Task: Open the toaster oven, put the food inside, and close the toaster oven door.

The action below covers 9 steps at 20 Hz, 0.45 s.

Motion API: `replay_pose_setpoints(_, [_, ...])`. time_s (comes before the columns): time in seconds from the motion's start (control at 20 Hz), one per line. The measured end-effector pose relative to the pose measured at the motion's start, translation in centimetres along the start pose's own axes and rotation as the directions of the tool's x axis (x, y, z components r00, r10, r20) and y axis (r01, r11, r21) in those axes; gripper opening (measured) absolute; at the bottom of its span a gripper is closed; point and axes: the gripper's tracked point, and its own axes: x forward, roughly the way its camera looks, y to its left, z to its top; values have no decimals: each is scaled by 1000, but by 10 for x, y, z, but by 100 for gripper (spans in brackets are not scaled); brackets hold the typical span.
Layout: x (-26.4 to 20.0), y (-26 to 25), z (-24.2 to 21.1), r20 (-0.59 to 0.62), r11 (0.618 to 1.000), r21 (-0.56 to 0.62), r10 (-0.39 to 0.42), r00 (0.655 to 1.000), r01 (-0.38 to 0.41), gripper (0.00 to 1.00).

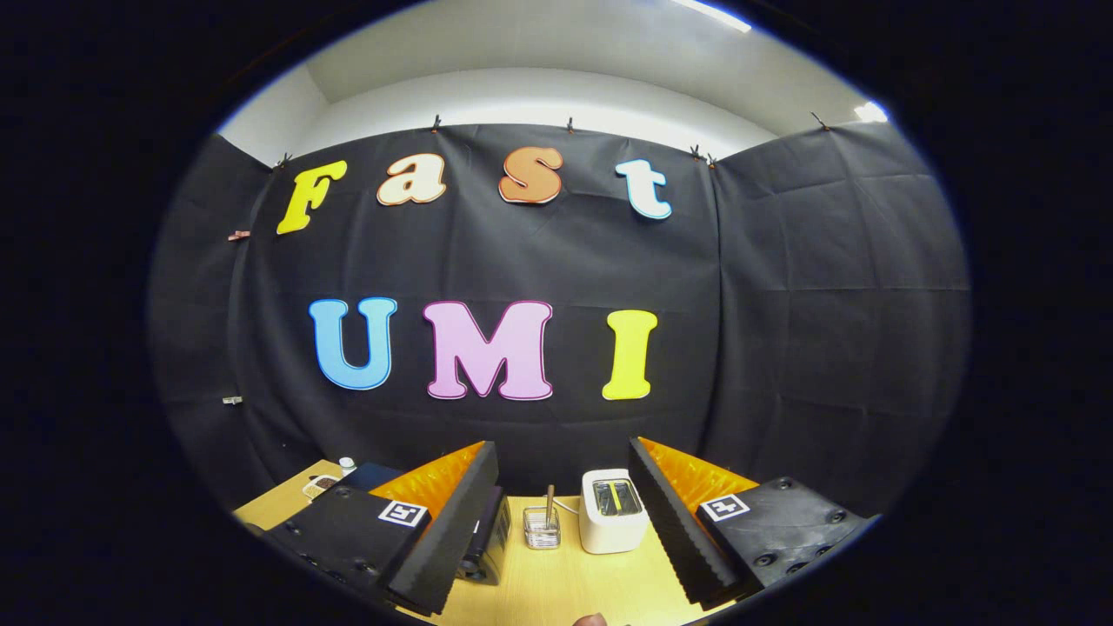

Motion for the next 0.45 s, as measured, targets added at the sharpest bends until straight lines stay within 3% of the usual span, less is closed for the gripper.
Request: replay_pose_setpoints(0.45, [-2,-13,-13,-25,1000,12,3,1000,-3,98])
